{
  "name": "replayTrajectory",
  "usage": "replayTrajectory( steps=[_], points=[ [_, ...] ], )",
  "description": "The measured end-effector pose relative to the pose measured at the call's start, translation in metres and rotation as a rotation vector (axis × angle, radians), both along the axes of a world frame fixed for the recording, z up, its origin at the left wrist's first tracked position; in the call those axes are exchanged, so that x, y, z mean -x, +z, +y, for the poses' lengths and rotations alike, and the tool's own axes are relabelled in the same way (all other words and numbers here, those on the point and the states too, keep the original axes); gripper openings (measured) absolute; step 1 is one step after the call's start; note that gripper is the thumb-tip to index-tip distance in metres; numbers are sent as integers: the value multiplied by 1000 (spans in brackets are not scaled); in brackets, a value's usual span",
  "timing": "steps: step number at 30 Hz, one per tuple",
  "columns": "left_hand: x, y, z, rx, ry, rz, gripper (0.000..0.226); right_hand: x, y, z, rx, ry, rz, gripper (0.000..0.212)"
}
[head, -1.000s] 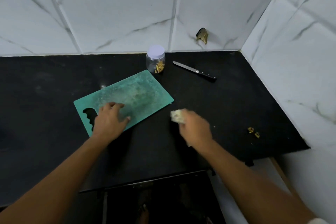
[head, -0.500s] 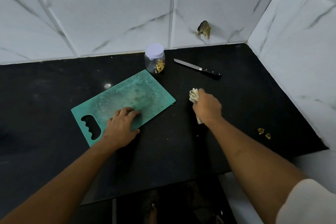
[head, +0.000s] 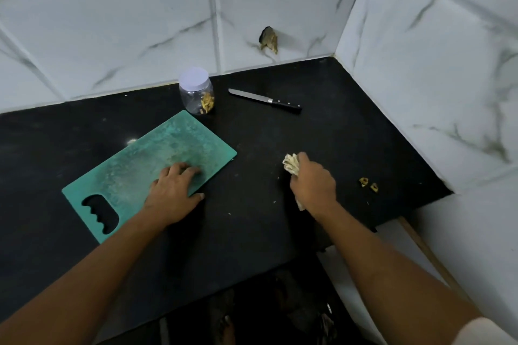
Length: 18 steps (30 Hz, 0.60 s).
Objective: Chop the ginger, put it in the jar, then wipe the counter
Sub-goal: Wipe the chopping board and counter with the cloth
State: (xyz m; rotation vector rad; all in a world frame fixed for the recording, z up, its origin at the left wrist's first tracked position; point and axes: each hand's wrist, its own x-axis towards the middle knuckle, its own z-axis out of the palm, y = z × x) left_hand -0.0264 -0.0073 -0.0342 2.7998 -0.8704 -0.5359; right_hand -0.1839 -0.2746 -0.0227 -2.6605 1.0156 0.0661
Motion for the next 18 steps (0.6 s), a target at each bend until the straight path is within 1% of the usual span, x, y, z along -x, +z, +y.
replayTrajectory(
  steps=[2,3,5,6,7,9,13,14,16,18],
  points=[
    [-2,1,-4,12,2,7,67,2,3,23,-28,100,-34,32],
    [-3,2,-7,19,-6,7,64,3,2,44,-43,196,-33,31],
    [-2,3,-18,36,-43,20,62,11,-4,92,-62,415,6,37],
    [-1,3,-24,49,-63,31,61,18,-7,108,-67,473,21,43],
    [1,4,-30,61,-83,39,61,23,-10,113,-63,471,6,46],
    [4,3,-37,68,-116,41,60,28,-15,93,-21,363,-29,45],
    [6,3,-32,60,-147,51,64,54,-12,-3,23,24,46,31],
    [6,2,-29,59,-149,53,65,63,-9,-26,28,-31,59,29],
    [7,2,-24,66,-149,57,65,73,-2,-47,19,-54,65,26],
    [9,2,-23,103,-135,63,64,75,3,-30,11,5,8,21]
  ],
)
